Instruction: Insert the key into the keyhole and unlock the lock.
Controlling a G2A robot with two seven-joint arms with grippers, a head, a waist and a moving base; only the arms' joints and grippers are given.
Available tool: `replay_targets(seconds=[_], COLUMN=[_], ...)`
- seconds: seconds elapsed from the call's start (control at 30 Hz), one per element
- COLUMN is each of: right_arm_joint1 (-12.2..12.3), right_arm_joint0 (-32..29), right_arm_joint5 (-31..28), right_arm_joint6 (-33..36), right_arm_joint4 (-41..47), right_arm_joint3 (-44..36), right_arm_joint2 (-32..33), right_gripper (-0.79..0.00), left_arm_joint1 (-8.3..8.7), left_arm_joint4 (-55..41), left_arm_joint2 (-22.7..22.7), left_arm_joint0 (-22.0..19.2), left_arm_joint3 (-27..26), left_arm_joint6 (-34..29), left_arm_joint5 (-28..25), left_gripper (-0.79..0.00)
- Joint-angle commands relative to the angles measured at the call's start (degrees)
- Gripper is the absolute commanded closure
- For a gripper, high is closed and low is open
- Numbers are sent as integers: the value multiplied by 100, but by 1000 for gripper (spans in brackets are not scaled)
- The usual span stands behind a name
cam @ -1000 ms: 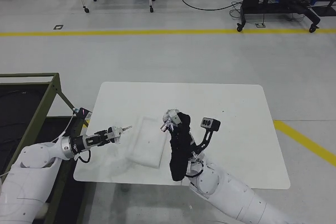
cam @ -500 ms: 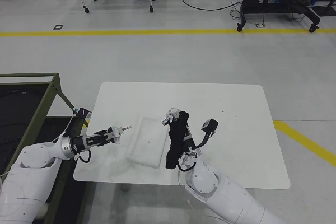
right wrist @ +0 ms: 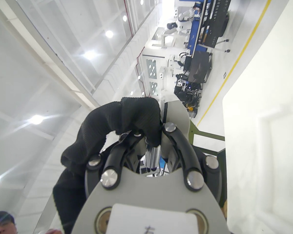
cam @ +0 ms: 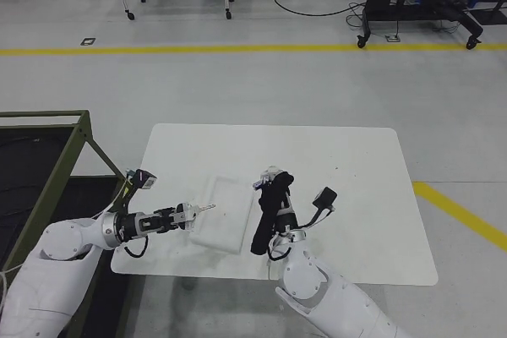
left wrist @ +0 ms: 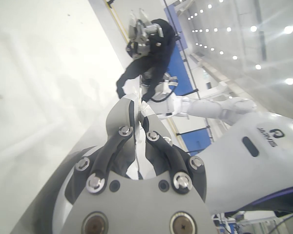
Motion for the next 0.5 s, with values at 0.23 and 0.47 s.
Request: replay_targets(seconds=[0.23, 0.47], right_arm_joint1=[-128, -130], right_arm_joint0=[-58, -78], right_arm_joint5=[374, 371], right_arm_joint6=[-332, -308], right_arm_joint4=[37, 53], right_arm_joint3=[-40, -52], right_arm_joint2=[97, 102], right_gripper=[0, 0], left_arm_joint1=[-22, -22], left_arm_joint4=[-362, -362], left_arm_joint2=[114, 114], left_arm_joint0=[-29, -29], left_arm_joint3=[33, 33], left_arm_joint6=[-101, -101], left_arm_joint5=[101, 101], left_gripper=[0, 0])
